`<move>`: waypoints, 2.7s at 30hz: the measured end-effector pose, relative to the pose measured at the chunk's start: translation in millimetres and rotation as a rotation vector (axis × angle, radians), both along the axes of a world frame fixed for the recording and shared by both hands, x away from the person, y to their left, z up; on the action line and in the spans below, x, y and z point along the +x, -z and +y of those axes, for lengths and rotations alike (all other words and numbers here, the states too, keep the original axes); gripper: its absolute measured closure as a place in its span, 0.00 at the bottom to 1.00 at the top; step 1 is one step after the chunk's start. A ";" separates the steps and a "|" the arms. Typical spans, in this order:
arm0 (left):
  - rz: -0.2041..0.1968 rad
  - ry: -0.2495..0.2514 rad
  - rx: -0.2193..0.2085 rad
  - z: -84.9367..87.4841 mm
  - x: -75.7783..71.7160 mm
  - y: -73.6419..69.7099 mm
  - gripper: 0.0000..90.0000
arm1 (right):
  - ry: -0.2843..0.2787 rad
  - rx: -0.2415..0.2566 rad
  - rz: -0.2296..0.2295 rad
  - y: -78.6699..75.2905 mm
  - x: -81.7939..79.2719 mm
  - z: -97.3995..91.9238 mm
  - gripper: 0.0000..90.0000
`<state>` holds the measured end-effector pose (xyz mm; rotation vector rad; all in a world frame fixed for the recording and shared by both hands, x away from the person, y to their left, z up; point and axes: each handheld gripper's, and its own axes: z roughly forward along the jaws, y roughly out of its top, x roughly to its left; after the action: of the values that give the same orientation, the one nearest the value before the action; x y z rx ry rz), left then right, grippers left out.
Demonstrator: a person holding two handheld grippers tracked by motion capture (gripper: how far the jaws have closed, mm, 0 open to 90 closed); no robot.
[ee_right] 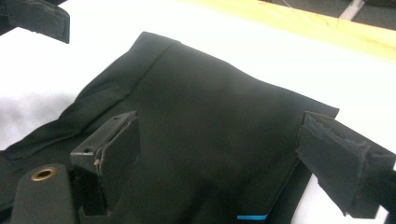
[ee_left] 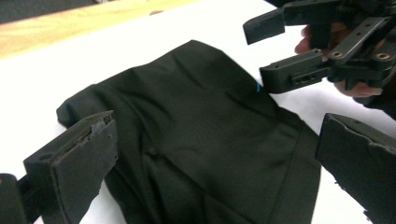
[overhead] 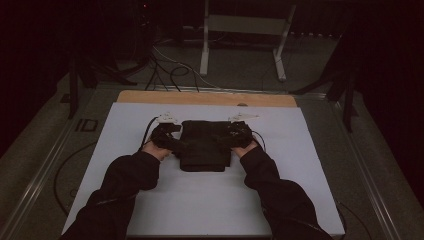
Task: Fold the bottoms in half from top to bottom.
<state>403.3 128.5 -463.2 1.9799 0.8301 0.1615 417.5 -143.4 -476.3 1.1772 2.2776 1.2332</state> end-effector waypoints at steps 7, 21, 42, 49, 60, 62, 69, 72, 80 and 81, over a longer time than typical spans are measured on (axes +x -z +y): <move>-0.037 0.061 0.011 -5.5 -10.2 -2.4 0.00 | -0.030 0.017 -0.029 -1.2 -5.7 -0.7 0.14; -0.038 0.103 0.024 -3.3 -19.9 -8.0 0.00 | -0.109 0.018 -0.035 -6.5 -13.3 -0.1 0.12; -0.040 0.136 0.071 10.3 -39.4 -10.5 0.00 | -0.178 0.023 -0.039 -3.6 -28.7 -10.3 0.10; -0.043 0.131 0.089 19.7 -49.7 -7.1 0.00 | -0.186 0.009 -0.035 0.6 -38.6 -18.6 0.10; -0.034 0.128 0.092 30.8 -67.7 5.8 0.00 | -0.213 -0.007 -0.026 11.5 -55.5 -26.2 0.10; -0.030 0.126 0.085 31.6 -69.3 6.7 0.00 | -0.216 -0.008 -0.023 11.6 -57.1 -26.6 0.10; -0.027 0.131 0.114 38.6 -83.9 13.8 0.00 | -0.238 -0.021 -0.029 14.5 -73.3 -32.5 0.10; -0.034 0.130 0.123 42.1 -89.9 15.5 0.00 | -0.245 -0.030 -0.033 15.6 -79.3 -35.2 0.10; -0.027 0.111 0.123 54.1 -102.7 20.2 0.00 | -0.244 -0.035 -0.024 17.6 -91.2 -47.8 0.10; -0.026 0.105 0.130 57.3 -106.1 21.6 0.00 | -0.243 -0.034 -0.020 17.7 -93.4 -49.7 0.10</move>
<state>297.1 185.8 -484.8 2.1333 0.7123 0.1830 324.0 -193.1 -494.0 0.8917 2.4733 1.2759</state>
